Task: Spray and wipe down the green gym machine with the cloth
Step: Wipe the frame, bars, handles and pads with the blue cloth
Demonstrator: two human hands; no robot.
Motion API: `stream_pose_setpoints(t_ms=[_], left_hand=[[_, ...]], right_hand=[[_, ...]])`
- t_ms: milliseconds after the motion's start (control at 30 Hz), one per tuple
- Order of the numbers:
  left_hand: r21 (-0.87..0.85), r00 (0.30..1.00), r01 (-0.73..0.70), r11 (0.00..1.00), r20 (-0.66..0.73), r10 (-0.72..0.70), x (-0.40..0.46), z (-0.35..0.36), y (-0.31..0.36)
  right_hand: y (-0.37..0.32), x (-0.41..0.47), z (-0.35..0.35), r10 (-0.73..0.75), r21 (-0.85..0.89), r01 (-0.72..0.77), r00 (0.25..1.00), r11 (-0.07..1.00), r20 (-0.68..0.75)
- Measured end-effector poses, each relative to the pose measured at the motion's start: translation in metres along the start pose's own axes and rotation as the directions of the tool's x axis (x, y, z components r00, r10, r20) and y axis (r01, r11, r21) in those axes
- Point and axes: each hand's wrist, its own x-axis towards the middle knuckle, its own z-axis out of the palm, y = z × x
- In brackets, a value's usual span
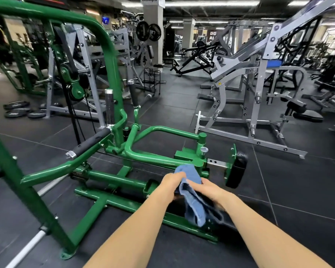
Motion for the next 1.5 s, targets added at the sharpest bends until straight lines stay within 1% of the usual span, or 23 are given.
stream_pose_setpoints(t_ms=[67,100,167,233,267,333,400,433,500,567,600,667,733,867,967,1033,1067,1167,1233,1300,1367,1433,1500], left_hand=[[-0.047,0.997,-0.025,0.999,0.075,0.029,0.003,0.007,0.016],[-0.059,0.996,-0.031,0.998,0.086,0.036,-0.004,0.008,0.023],[-0.14,0.992,-0.053,0.989,0.105,0.068,0.004,0.02,0.047],[-0.218,0.988,-0.065,0.974,0.121,0.093,0.016,0.024,0.068],[-0.194,0.993,-0.077,0.978,0.078,0.094,0.027,0.027,0.077],[-0.115,0.989,-0.11,0.987,-0.116,0.097,0.051,0.021,0.089],[-0.08,0.957,-0.068,0.994,-0.286,0.043,0.076,0.006,0.09],[-0.051,0.939,-0.037,0.998,-0.343,0.017,0.085,-0.003,0.085],[0.02,0.911,0.024,1.0,-0.413,-0.013,0.105,-0.01,0.071],[0.055,0.9,0.067,0.996,-0.434,-0.037,0.12,-0.011,0.056],[0.047,0.895,0.099,0.994,-0.441,-0.068,0.124,-0.01,0.05],[0.033,0.871,0.171,0.985,-0.472,-0.135,0.135,-0.007,0.044],[-0.011,0.842,0.218,0.976,-0.504,-0.194,0.143,-0.009,0.043],[-0.042,0.817,0.215,0.976,-0.539,-0.203,0.153,-0.014,0.041],[-0.026,0.816,0.234,0.972,-0.539,-0.211,0.159,-0.017,0.038],[-0.026,0.823,0.24,0.97,-0.524,-0.218,0.161,-0.016,0.034],[-0.033,0.826,0.239,0.97,-0.519,-0.221,0.161,-0.016,0.033],[-0.055,0.837,0.233,0.971,-0.497,-0.23,0.163,-0.015,0.027],[-0.076,0.836,0.206,0.976,-0.505,-0.216,0.164,-0.017,0.027],[-0.104,0.818,0.187,0.977,-0.534,-0.214,0.165,-0.02,0.03],[-0.117,0.798,0.156,0.981,-0.57,-0.195,0.165,-0.026,0.033],[-0.129,0.784,0.128,0.983,-0.594,-0.18,0.168,-0.032,0.036],[-0.126,0.781,0.127,0.984,-0.599,-0.178,0.171,-0.038,0.042]], right_hand=[[-0.008,0.012,-0.013,-0.077,0.095,0.073,0.997,0.993,0.033],[-0.011,0.016,-0.018,-0.111,0.056,0.112,0.994,0.992,-0.021],[-0.025,0.049,-0.043,-0.195,-0.158,0.174,0.972,0.972,-0.129],[-0.043,0.074,-0.062,-0.313,-0.379,0.223,0.93,0.898,-0.193],[-0.052,0.085,-0.073,-0.387,-0.507,0.238,0.897,0.828,-0.212],[-0.068,0.105,-0.1,-0.509,-0.681,0.237,0.83,0.692,-0.228],[-0.077,0.119,-0.125,-0.567,-0.705,0.29,0.801,0.648,-0.192],[-0.077,0.127,-0.133,-0.556,-0.694,0.319,0.819,0.646,-0.142],[-0.062,0.145,-0.135,-0.415,-0.736,0.306,0.909,0.604,0.037],[-0.031,0.162,-0.116,-0.209,-0.855,0.238,0.965,0.46,0.156],[-0.017,0.166,-0.101,-0.146,-0.905,0.189,0.979,0.382,0.143],[-0.002,0.182,-0.077,-0.188,-0.968,0.095,0.981,0.232,0.051],[-0.008,0.196,-0.062,-0.276,-0.988,0.081,0.96,0.132,0.042],[-0.012,0.22,-0.051,-0.335,-0.978,0.172,0.934,0.117,0.124],[-0.006,0.226,-0.055,-0.439,-0.958,0.274,0.873,0.08,0.213],[-0.007,0.23,-0.059,-0.46,-0.946,0.317,0.851,0.064,0.254],[-0.007,0.232,-0.06,-0.462,-0.94,0.326,0.852,0.099,0.247],[-0.011,0.236,-0.064,-0.448,-0.891,0.28,0.889,0.357,0.1],[-0.01,0.239,-0.067,-0.465,-0.873,0.295,0.881,0.387,0.091],[-0.005,0.233,-0.067,-0.537,-0.895,0.317,0.837,0.313,0.108],[0.008,0.224,-0.057,-0.603,-0.935,0.334,0.773,0.121,0.198],[0.02,0.221,-0.043,-0.574,-0.953,0.303,0.779,-0.009,0.253],[0.021,0.227,-0.031,-0.551,-0.961,0.274,0.798,-0.03,0.245]])
